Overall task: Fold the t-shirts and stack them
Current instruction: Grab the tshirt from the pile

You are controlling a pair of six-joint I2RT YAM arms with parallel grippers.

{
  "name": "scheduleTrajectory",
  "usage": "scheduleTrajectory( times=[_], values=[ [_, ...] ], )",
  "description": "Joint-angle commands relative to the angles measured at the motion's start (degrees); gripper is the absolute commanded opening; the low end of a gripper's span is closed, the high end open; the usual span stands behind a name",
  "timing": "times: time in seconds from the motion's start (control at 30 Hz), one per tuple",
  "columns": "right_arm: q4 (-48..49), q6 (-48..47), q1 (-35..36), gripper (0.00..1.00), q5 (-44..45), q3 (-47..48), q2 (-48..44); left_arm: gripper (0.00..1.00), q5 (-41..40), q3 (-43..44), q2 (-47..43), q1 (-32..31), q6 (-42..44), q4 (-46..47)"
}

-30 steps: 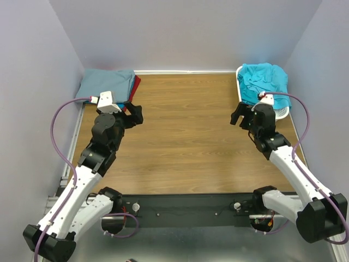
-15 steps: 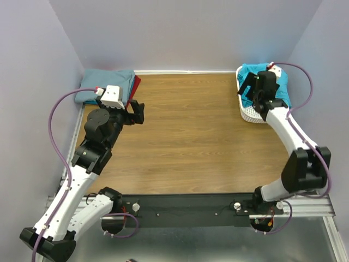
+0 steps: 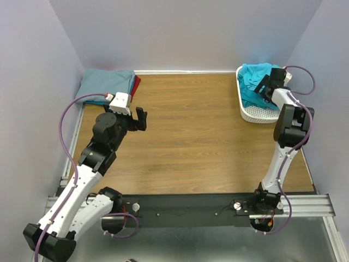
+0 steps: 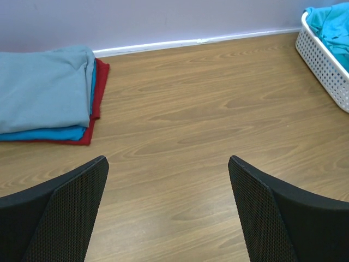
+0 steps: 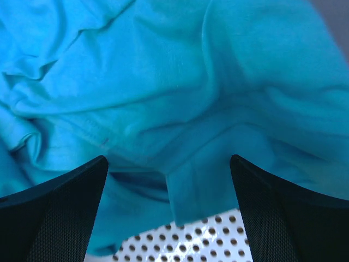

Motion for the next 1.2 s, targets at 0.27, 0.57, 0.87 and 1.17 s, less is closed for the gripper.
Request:
scheduleTrajectory(
  times=[0.27,0.57,0.87,1.17],
  values=[
    [-1.4,2.5,-4.3,0.95,0.3,4.3,7.0,0.98,1.7,-2.0,-1.7,0.3,0.4,1.8],
    [-1.3,1.1,-4.4,0.94,3.5,3.6,2.5,0.98,2.8,-2.5,-1.2,0.3,0.3,2.0],
    [-1.2,-2.1,-4.5,0.94,2.6,7.5,4.8,0.98,3.6,-2.6,-1.0,0.4,0.3,2.0],
    [-1.1,-2.5,-4.9,0.7,-0.1,9.7,8.6,0.98,4.0,-2.8,-0.9,0.4,0.3,1.9]
  ],
)
